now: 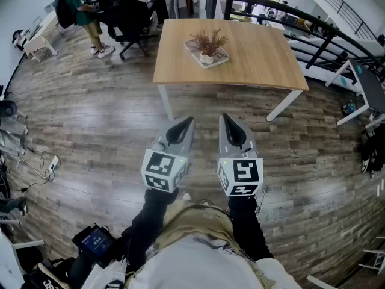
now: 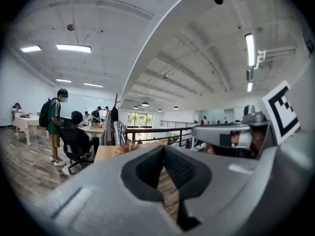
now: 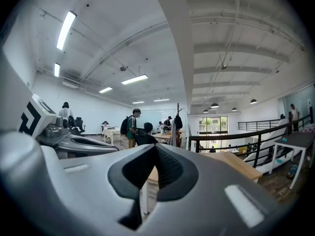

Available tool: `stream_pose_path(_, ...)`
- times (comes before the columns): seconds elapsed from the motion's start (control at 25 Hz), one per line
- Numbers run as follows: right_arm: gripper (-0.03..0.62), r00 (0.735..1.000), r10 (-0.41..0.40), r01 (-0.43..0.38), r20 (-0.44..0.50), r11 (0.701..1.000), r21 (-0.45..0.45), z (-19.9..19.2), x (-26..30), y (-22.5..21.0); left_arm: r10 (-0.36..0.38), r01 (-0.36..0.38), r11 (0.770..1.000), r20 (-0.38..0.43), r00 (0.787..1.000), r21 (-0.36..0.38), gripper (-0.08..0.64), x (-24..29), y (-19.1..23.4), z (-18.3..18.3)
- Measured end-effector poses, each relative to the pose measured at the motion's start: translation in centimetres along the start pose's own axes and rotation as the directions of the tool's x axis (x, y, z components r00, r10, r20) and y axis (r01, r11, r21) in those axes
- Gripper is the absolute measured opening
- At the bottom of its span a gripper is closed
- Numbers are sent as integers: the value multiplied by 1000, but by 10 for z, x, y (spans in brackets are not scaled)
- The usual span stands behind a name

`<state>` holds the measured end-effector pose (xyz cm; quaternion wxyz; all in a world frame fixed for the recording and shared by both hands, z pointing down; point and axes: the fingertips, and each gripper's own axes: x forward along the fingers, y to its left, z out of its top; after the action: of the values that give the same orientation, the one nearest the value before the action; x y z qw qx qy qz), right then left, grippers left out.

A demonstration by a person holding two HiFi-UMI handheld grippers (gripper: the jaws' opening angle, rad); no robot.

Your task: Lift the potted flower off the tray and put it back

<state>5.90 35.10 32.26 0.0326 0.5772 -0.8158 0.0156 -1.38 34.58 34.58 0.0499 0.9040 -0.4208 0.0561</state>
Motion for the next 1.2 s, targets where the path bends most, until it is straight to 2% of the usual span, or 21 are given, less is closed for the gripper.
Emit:
stream_pose_path(0.36, 3, 999, -25, 25, -30, 1000, -2, -14, 12, 11, -15, 14, 999, -17, 1000, -29, 2, -2, 21, -14)
stream_pose_path(0.72, 3, 992, -63, 66, -110, 998, 16, -52, 28, 22, -67, 61, 994, -58, 996, -94, 2, 5, 41, -50)
stream_pose_path(0.96, 5, 988, -61, 67, -141, 997, 41, -60, 58, 26, -57, 48, 992, -71, 996, -120, 2, 10, 70, -59)
stream_pose_path(1.2, 5, 992, -21, 28, -124, 998, 56, -56, 79, 43, -21, 15, 994, -59, 998, -109, 2, 2, 95, -58)
